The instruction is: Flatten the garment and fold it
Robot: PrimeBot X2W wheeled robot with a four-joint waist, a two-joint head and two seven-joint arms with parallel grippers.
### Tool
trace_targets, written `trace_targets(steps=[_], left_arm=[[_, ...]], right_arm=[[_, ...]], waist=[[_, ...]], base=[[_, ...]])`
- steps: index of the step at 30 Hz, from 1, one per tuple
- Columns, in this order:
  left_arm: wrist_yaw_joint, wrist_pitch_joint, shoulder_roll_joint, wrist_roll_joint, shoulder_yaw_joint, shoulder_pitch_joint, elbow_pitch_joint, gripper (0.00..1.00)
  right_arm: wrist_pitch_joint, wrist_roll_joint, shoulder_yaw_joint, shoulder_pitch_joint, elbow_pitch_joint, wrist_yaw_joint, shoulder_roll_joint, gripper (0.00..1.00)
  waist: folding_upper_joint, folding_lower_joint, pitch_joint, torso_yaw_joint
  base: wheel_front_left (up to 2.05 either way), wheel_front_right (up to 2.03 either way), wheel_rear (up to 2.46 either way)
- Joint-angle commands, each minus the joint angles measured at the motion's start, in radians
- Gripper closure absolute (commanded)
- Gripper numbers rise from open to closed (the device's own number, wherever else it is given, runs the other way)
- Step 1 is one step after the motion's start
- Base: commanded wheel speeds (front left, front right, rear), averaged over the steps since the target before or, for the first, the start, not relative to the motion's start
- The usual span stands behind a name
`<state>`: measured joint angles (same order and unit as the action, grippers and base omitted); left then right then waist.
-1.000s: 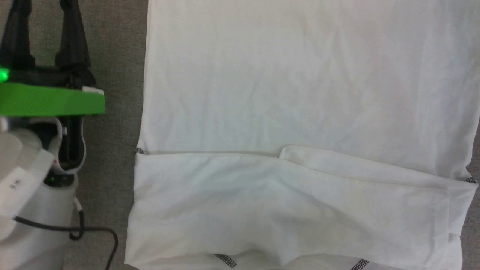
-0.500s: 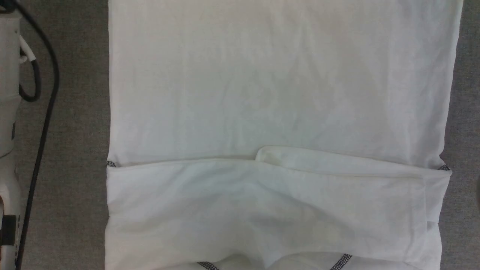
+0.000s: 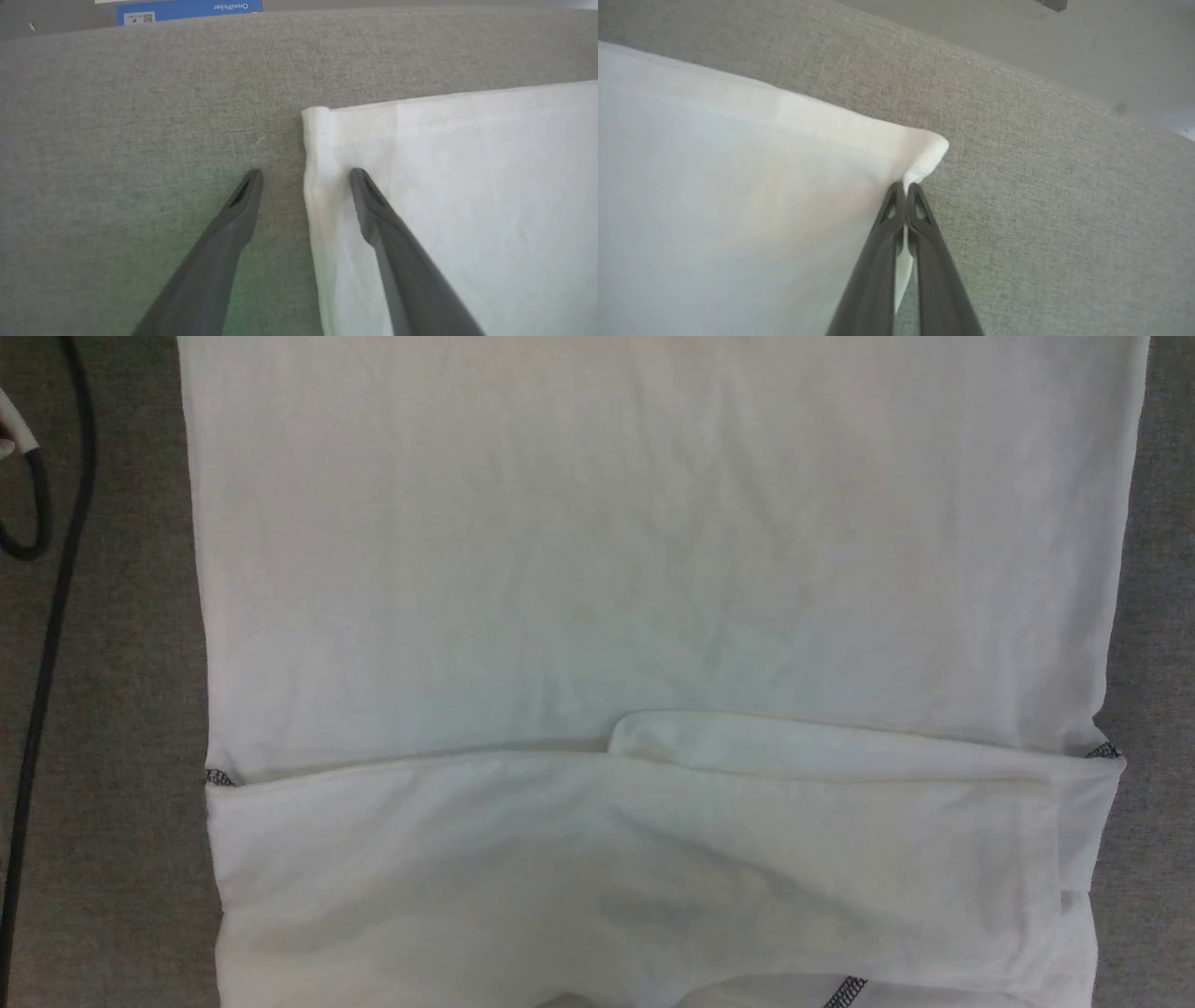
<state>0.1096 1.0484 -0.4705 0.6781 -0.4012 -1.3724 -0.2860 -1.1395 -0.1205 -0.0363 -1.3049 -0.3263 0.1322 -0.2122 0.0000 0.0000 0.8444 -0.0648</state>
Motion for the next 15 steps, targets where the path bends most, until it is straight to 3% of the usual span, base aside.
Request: trace_targets(steps=[1, 7, 15], left_arm=[[-0.012, 0.009, 0.013, 0.028, -0.009, 0.039, -0.006, 1.00], [-0.023, -0.095, -0.006, 0.008, 0.020, 0.033, 0.010, 1.00], [-0.076, -0.350, -0.022, -0.045, 0.065, -0.024, -0.009, 1.00]], right_arm=[[0.005, -0.007, -0.005, -0.008, -0.005, -0.002, -0.005, 1.00], [0.047, -0.010, 0.002, -0.022, -0.010, -0.002, -0.011, 1.00], [0.163, 0.018, 0.038, -0.064, -0.026, -0.002, -0.007, 1.00]], waist=[[0.0000, 0.0000, 0.007, -0.004], [0.0000, 0.0000, 0.005, -0.003], [0.0000, 0.0000, -0.043, 0.002]], base=[[0.00, 0.00, 0.00], [0.00, 0.00, 0.00], [0.00, 0.00, 0.00]])
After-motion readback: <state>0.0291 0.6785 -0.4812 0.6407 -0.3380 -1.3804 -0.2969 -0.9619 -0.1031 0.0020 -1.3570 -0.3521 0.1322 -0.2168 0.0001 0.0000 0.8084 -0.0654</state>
